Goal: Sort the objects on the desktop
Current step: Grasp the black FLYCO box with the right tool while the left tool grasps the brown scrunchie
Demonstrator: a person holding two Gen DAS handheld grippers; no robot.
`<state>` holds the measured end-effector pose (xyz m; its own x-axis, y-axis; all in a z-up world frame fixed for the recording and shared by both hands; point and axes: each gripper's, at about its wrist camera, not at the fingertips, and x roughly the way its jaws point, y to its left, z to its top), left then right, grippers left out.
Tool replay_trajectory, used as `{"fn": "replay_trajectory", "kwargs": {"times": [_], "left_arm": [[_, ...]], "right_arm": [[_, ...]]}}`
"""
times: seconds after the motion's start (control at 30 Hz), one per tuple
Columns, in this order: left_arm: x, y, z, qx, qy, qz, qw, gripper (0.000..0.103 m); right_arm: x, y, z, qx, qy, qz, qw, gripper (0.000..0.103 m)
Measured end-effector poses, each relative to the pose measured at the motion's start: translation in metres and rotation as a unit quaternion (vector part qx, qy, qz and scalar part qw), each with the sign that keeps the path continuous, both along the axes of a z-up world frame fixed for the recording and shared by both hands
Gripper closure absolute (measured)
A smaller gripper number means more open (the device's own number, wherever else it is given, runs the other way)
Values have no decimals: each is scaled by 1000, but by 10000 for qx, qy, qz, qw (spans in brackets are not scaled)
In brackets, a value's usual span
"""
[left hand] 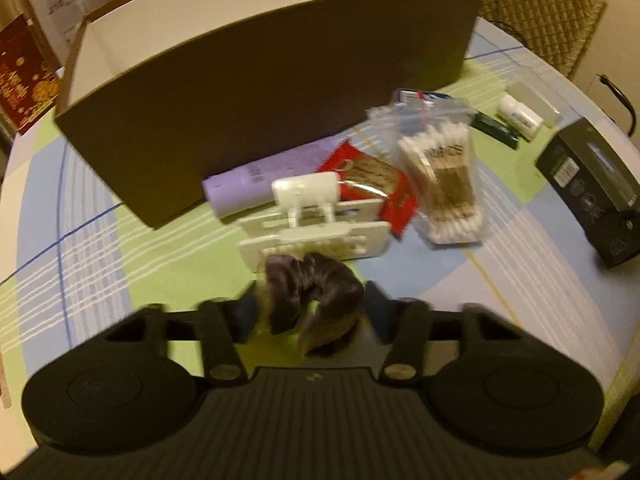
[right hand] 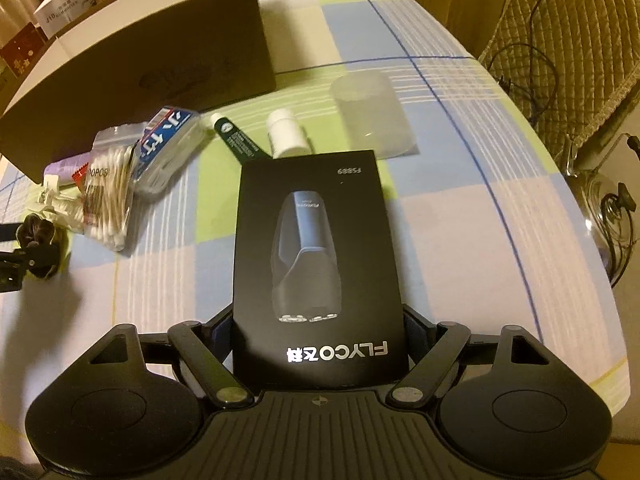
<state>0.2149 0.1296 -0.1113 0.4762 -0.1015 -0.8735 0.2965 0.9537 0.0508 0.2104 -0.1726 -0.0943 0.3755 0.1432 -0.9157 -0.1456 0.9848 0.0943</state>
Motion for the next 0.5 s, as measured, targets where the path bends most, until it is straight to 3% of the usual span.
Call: {"fn": "replay_trajectory", "kwargs": {"times": [0.17, 0.5], "left_arm": [[-14, -7, 2, 157, -183, 152, 9996, 80], [-41, 3, 7, 341, 206, 1073, 9934, 80]], "right_arm": [[5, -3, 5, 84, -160, 104, 9998, 21], [26, 8, -7, -96, -142, 590, 9981, 21]]}}
